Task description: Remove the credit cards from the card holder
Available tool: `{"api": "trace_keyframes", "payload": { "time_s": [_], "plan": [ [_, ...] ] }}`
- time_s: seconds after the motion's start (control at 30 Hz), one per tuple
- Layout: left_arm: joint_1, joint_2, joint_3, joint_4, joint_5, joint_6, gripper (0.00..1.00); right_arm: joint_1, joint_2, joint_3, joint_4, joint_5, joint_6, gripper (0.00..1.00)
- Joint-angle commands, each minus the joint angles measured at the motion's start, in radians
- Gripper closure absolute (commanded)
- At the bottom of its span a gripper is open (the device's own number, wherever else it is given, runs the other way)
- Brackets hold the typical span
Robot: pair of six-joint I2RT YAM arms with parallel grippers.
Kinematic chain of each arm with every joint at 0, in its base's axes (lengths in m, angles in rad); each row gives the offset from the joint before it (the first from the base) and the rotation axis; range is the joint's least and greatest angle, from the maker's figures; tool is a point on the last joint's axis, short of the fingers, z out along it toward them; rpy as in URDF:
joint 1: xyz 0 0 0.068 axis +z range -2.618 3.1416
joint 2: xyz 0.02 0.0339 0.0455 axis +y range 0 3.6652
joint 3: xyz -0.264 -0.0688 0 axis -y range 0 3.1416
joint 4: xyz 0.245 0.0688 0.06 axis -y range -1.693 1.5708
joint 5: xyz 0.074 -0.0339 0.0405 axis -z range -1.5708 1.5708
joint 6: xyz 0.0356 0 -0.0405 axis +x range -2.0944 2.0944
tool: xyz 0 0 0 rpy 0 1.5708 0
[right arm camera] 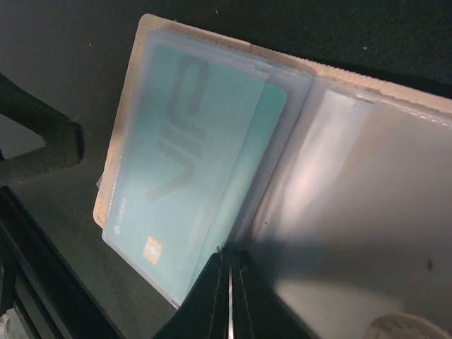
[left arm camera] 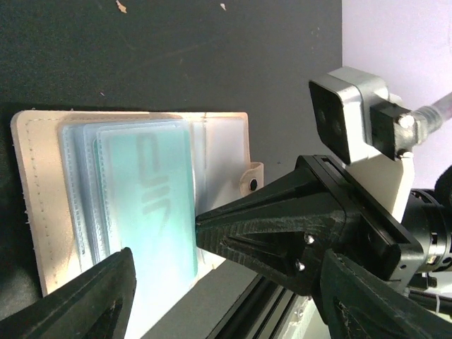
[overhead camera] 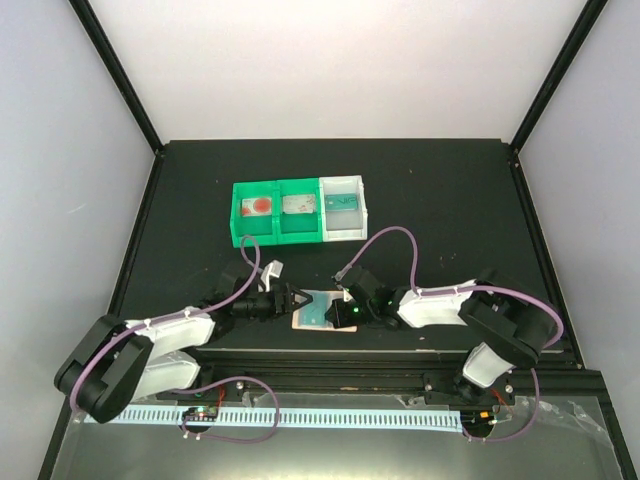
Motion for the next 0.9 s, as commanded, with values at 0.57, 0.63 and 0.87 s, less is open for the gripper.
{"api": "trace_keyframes", "payload": {
  "time_s": [0.57, 0.63, 0.87],
  "plan": [
    [-0.037, 0.023, 0.043, -0.033, -0.088, 0.033, 0.22, 0.007, 0.018, -0.043, -0.084, 0.099, -0.019, 0.96],
    [-0.037, 0.031, 0.042, -0.028, -0.081, 0.018, 0.22, 0.006, 0.006, -0.027, -0.115, 0.107, -0.022, 0.96],
    [-0.037, 0.024, 0.032, 0.018, -0.016, -0.046, 0.21, 0.006, 0.026, 0.053, -0.254, 0.184, -0.074, 0.95]
  ]
}}
